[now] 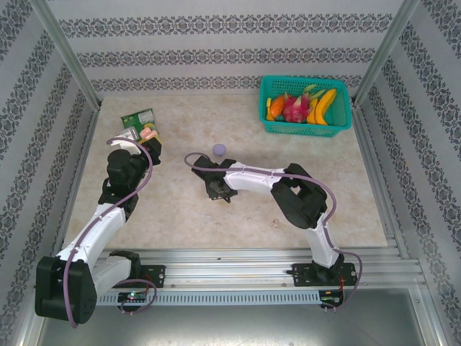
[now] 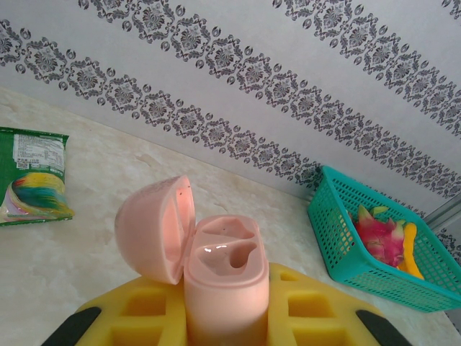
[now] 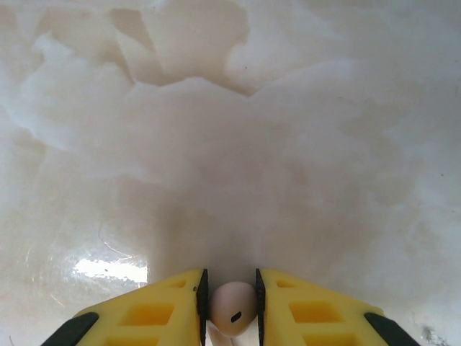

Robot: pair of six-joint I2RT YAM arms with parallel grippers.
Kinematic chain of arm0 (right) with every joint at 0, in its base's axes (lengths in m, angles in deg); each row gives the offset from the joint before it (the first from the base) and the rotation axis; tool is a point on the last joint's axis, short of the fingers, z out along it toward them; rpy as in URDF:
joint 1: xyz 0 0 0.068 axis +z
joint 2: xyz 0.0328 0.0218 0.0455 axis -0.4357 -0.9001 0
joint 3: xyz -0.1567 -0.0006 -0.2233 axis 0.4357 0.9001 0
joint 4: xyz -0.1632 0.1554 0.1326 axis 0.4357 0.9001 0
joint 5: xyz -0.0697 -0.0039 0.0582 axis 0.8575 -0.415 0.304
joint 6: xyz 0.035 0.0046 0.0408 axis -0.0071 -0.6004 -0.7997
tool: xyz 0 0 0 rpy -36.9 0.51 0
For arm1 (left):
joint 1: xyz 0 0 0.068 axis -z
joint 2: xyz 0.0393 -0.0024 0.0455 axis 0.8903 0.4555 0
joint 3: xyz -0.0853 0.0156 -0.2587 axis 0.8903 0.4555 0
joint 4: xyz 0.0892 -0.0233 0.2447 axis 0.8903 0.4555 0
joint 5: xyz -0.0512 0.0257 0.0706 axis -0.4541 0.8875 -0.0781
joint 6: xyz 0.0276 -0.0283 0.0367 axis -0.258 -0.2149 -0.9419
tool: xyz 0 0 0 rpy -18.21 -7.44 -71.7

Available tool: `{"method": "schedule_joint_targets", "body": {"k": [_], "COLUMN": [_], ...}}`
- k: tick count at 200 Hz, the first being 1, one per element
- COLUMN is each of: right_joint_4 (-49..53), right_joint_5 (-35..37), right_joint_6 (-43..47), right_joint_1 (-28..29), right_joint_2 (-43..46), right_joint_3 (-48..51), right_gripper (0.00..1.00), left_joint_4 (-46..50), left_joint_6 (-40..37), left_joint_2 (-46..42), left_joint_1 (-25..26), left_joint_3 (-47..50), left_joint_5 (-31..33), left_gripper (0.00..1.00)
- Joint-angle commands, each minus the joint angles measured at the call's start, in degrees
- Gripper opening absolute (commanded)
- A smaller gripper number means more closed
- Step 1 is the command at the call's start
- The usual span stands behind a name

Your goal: Insert wireless bluetooth earbuds into charging case

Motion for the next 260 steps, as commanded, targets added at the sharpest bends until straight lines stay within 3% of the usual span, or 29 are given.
{"method": "schedule_joint_targets", "body": {"k": [1, 52, 102, 260], "right_joint_4": [0.1, 1.7, 4.1, 4.0], "right_joint_5": [-2.7, -2.3, -4.3, -2.5], "right_joint_6": [2.2, -1.2, -8.9, -11.5], "right_joint_1": [-0.2, -0.1, -0.1, 0.3], "right_joint_2": [0.3, 1.3, 1.3, 2.6], "right_joint_3": [1.1, 1.1, 0.9, 1.3], "right_gripper": [0.27, 0.37, 0.38, 0.23], "left_joint_4": [-1.5, -1.1, -1.3, -1.2], "left_joint_6": [0.1, -0.1, 0.0, 0.0], "left_joint_2": [-1.3, -1.3, -1.0, -1.3], "left_joint_1": [0.5, 0.4, 0.5, 0.5], "left_joint_3": [-0.3, -0.8, -0.9, -0.4], "left_joint_5": [0.1, 0.0, -0.1, 0.0], "left_gripper": [0.0, 0.0, 0.0, 0.0]}}
